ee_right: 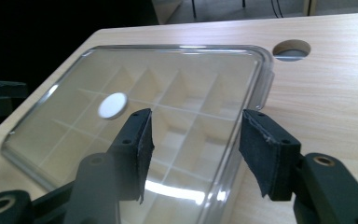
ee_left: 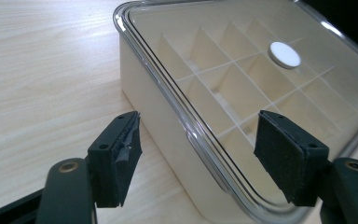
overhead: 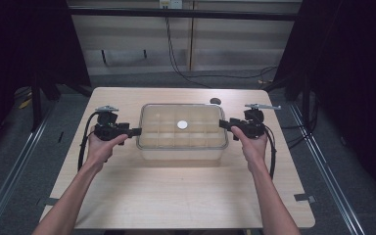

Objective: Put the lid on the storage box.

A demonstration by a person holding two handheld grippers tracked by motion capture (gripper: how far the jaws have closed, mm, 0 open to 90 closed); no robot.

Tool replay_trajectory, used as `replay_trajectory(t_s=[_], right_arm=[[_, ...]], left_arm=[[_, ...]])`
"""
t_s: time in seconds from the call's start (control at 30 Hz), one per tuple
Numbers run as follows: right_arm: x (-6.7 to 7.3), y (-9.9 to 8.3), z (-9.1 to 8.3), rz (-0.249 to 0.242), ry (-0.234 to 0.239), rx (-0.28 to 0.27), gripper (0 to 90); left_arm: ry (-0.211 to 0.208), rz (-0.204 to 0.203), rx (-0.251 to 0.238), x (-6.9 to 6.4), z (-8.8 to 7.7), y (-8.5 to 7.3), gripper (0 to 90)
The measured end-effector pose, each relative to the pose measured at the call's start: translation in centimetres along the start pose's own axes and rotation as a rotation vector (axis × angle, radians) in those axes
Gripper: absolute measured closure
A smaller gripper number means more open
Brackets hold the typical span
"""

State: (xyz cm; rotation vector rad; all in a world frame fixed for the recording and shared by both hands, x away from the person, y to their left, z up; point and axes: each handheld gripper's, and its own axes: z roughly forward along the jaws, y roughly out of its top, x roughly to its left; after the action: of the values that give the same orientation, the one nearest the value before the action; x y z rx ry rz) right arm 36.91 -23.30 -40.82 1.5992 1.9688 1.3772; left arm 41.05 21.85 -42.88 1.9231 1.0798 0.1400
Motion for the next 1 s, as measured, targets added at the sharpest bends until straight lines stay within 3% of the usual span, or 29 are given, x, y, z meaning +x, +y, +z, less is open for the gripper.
replay_trajectory(t_s=[0.13, 0.2, 0.27, 0.33, 0.5, 0.6, 0.73, 0.83, 0.93, 1.0], right_arm=[[1.0, -0.8, -1.4, -0.032, 0.026, -0.012, 41.8], [1.3, -1.2, -2.0, -0.039, 0.045, -0.023, 40.0], [1.4, -1.6, -2.5, -0.019, 0.033, -0.017, 36.6], [1.7, -2.2, -2.9, -0.028, 0.038, -0.019, 36.0], [2.4, -3.3, -4.3, -0.056, 0.053, -0.021, 34.4], [2.7, -3.9, -5.2, -0.073, 0.050, -0.024, 34.2], [3.0, -5.2, -5.9, -0.060, 0.068, -0.033, 33.9], [3.2, -6.1, -6.2, -0.070, 0.070, -0.015, 33.5], [3.4, -6.9, -6.8, -0.076, 0.071, -0.011, 33.0], [3.5, -7.5, -7.3, -0.075, 0.072, -0.008, 33.0]], left_arm=[[0.034, 0.025, -0.012, -0.3, -1.2, -0.8, 32.2], [0.018, 0.021, -0.016, -0.5, -1.7, -1.2, 31.5], [0.042, 0.058, -0.019, -0.9, -2.2, -1.5, 31.1], [0.043, 0.068, -0.040, -1.3, -2.8, -2.1, 31.1], [0.055, 0.094, -0.012, -1.9, -4.2, -3.8, 29.6], [0.085, 0.075, 0.015, -1.8, -4.6, -4.8, 31.6], [0.082, 0.052, 0.014, -2.0, -5.4, -6.0, 29.4], [0.078, 0.062, 0.021, -2.2, -6.0, -6.7, 29.1], [0.054, 0.026, -0.013, -2.7, -7.1, -7.8, 29.1], [0.066, 0.060, -0.001, -3.1, -7.7, -8.4, 29.4]])
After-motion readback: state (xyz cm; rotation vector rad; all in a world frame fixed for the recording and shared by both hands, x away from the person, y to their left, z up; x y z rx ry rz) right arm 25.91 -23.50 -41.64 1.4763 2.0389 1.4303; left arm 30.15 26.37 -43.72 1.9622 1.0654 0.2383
